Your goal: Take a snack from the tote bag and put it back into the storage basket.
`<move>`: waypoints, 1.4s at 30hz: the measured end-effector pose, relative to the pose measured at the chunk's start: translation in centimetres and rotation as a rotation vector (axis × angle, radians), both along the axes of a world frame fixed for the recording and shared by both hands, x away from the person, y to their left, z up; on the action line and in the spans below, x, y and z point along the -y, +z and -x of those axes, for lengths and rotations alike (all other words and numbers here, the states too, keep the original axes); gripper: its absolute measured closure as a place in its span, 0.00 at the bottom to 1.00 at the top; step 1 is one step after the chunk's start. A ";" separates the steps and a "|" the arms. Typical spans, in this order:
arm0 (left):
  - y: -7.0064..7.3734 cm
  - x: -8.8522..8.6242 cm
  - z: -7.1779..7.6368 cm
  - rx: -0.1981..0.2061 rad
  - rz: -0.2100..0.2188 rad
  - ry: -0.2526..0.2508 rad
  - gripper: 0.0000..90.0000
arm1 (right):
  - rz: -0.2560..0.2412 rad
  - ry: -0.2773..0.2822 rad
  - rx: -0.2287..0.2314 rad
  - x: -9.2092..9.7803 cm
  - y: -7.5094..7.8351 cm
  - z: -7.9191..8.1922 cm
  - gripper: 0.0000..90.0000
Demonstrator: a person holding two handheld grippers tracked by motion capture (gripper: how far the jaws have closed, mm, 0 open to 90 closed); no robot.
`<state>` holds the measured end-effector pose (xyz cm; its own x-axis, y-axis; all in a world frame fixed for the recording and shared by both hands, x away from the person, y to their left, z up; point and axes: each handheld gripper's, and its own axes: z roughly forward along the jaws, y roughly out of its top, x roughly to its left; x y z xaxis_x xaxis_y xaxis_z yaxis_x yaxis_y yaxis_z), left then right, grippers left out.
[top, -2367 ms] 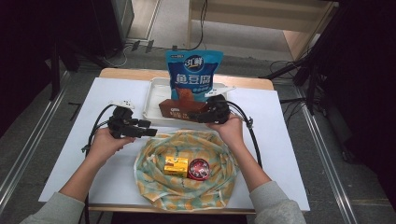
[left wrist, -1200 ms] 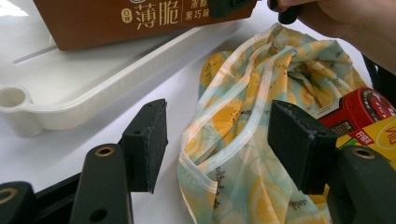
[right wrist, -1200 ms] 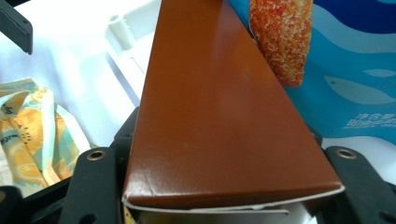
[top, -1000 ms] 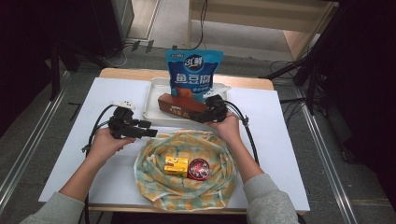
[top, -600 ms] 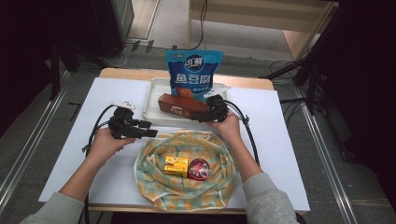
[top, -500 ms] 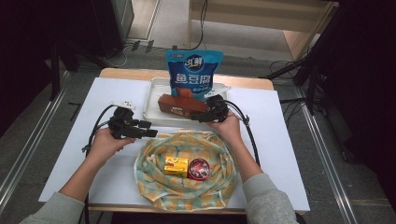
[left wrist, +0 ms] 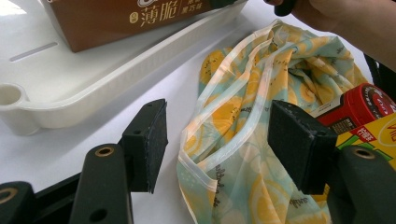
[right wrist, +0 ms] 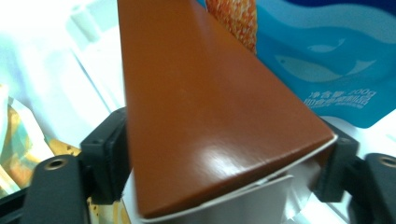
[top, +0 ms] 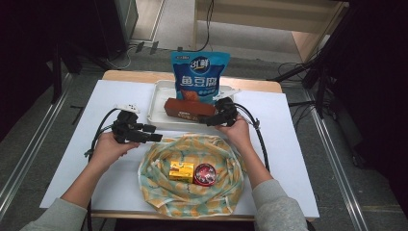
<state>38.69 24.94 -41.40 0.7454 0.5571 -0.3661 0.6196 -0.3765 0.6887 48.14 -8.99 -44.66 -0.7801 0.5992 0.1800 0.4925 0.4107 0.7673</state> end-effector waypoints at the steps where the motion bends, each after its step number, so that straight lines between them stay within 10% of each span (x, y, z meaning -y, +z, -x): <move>1: 0.0 0.0 0.0 -0.001 0.000 -0.001 0.43 | -0.002 -0.005 0.006 0.0 0.1 0.0 0.23; 17: 0.0 0.0 0.0 0.000 0.001 -0.002 0.43 | 0.008 -0.025 0.063 -0.7 1.8 1.2 0.28; 42: 0.0 0.0 0.0 -0.001 0.000 -0.002 0.43 | -0.007 0.047 0.054 -3.1 1.8 3.4 0.90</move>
<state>38.66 24.93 -41.39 0.7462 0.5552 -0.3673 0.6197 -0.3778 0.6879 44.73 -5.94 -42.88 -0.8162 0.5602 0.1412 0.4305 0.4267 0.7954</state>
